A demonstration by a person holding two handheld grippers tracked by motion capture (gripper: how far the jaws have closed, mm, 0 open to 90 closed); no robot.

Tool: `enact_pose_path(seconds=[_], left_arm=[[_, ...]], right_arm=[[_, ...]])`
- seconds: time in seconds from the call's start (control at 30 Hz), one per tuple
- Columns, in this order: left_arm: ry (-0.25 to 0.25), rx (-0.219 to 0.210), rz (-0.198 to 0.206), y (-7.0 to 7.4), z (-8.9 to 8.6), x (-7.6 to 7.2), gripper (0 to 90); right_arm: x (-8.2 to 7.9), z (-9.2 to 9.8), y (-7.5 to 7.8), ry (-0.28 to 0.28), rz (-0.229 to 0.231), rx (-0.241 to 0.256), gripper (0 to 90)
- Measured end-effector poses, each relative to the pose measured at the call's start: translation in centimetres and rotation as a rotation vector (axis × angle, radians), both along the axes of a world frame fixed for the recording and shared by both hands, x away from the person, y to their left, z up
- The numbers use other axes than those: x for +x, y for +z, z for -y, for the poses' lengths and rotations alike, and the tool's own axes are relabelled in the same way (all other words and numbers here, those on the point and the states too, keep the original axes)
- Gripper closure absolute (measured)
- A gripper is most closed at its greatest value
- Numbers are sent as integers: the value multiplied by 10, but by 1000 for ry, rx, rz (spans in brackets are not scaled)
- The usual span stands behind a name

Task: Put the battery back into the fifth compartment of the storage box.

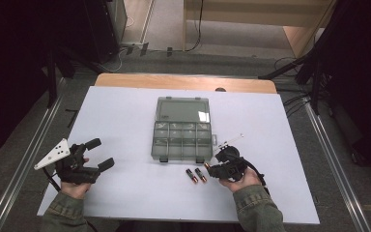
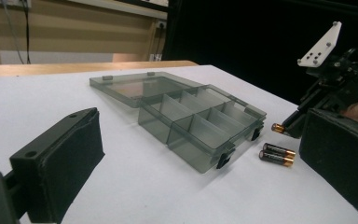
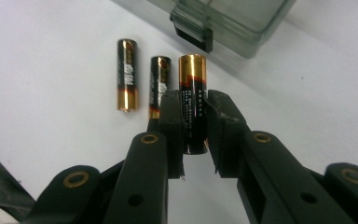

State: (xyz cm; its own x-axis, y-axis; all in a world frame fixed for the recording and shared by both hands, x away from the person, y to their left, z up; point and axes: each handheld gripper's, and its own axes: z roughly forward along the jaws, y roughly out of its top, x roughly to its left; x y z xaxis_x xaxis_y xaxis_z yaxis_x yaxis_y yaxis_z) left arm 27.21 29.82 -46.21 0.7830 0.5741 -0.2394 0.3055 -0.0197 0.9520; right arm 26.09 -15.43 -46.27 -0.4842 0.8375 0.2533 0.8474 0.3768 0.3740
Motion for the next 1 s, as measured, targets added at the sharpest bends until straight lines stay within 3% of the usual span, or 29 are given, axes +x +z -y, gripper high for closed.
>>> enact_pose_path(seconds=[0.23,0.43,1.0], left_arm=[[-2,-4,-3,0,0,0,0],[-5,1,0,-1,1,0,0],[-13,-19,-4,-1,1,1,0]], right_arm=[[8,-19,17,11,18,0,780],[21,-43,31,-6,26,48,781],[56,-87,30,-44,-4,93,781]])
